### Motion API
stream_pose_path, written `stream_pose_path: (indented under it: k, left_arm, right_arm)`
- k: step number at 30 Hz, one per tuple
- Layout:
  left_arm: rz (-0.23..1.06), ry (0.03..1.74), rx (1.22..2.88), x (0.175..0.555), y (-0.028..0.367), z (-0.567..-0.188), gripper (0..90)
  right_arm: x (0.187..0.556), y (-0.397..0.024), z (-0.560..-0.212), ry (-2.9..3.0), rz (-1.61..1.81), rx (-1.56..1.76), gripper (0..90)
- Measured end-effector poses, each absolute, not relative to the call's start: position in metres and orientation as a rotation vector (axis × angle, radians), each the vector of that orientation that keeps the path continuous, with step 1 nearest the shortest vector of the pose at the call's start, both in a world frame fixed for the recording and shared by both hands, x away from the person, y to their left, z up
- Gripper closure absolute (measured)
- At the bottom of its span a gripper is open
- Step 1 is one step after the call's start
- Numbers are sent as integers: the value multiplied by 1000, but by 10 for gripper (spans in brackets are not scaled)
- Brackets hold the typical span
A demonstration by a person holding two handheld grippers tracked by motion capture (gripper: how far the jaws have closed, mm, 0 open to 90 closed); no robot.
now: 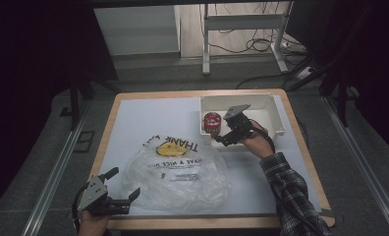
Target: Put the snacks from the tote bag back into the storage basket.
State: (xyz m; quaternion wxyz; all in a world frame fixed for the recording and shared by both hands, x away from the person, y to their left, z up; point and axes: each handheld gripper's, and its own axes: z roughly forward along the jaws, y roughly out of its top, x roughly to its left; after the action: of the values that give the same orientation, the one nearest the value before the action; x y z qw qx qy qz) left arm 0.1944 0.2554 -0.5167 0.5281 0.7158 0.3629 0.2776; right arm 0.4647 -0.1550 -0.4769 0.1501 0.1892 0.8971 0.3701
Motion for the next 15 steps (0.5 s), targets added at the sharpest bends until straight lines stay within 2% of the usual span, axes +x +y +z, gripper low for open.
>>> stream_pose_path:
  k: [15]
  left_arm:
    - [663, 869, 1706, 194, 255, -517, 0]
  right_arm:
    - [452, -161, -473, 2574, 1080, 547, 72]
